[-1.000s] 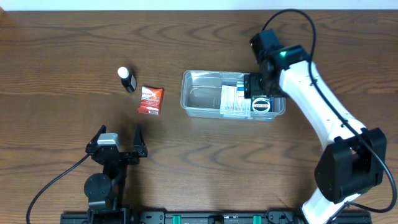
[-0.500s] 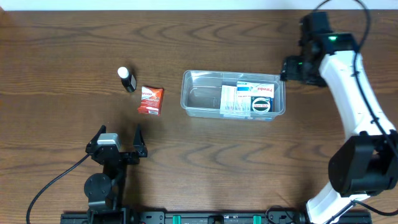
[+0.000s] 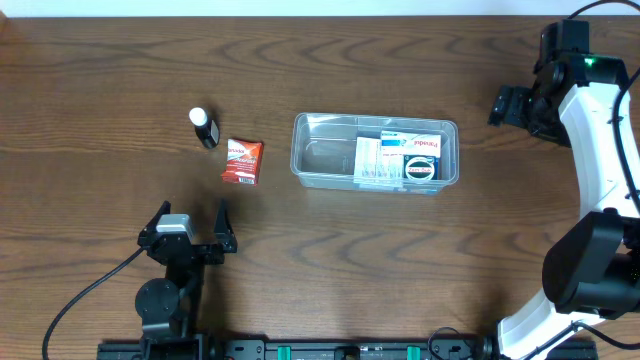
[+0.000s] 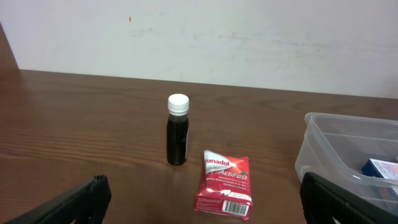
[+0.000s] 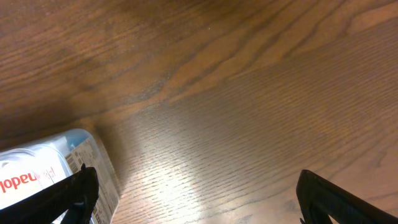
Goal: Pack container
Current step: 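Open the right gripper and raise it back to the right, then move the left gripper over the dark bottle and grasp its cap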
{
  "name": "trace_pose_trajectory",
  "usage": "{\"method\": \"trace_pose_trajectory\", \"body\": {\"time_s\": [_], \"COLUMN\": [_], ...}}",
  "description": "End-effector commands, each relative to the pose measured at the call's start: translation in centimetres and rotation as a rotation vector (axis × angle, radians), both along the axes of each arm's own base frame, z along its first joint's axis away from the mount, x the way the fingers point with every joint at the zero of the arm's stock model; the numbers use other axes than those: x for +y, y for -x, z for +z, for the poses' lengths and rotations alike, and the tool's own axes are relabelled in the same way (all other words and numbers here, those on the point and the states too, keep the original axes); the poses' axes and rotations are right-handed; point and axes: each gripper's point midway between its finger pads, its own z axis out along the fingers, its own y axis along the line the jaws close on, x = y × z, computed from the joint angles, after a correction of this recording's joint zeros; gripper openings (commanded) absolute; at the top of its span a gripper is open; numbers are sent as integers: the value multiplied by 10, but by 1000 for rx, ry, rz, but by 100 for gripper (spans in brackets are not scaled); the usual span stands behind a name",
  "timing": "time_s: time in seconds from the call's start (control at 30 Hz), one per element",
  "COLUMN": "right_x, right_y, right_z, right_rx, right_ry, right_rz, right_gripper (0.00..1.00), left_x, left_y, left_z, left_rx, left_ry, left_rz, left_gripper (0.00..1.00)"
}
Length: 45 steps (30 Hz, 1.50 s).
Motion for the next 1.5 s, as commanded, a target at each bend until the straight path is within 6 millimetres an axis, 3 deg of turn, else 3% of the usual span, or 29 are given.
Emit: {"method": "trace_pose_trajectory", "body": {"time_s": [0.0,0.5,0.63,0.77,1.0,1.23,1.33,1.47], "right_x": [-4,-4,-4,-4,-4,-4,-4,-4], "right_y": [-2,-2,-2,-2,-2,-2,-2,-2], "right_z": [5,5,5,5,5,5,5,5], "right_rx": [-11,-11,-11,-11,-11,-11,-11,-11], "right_ry": [14,14,14,14,14,14,14,14], "right_rz": [6,6,6,6,6,6,6,6], "right_gripper": [99,99,99,99,99,99,99,99], "left_x": [-2,4,2,-13,-4,-2,0,1], "left_y": [1,1,-1,0,3,-30,-54,-80], "left_z": [-14,-15,-3,17,53,104,104,89], "left_rx": [43,44,-4,-81,-17,198,401,706], "left_ry": [10,-8,-6,-7,-39,-64,-45,-12], "left_rz": [-13,18,7,-80,-29,-41,-49,-64], "left_gripper": [98,98,98,98,98,98,98,98]}}
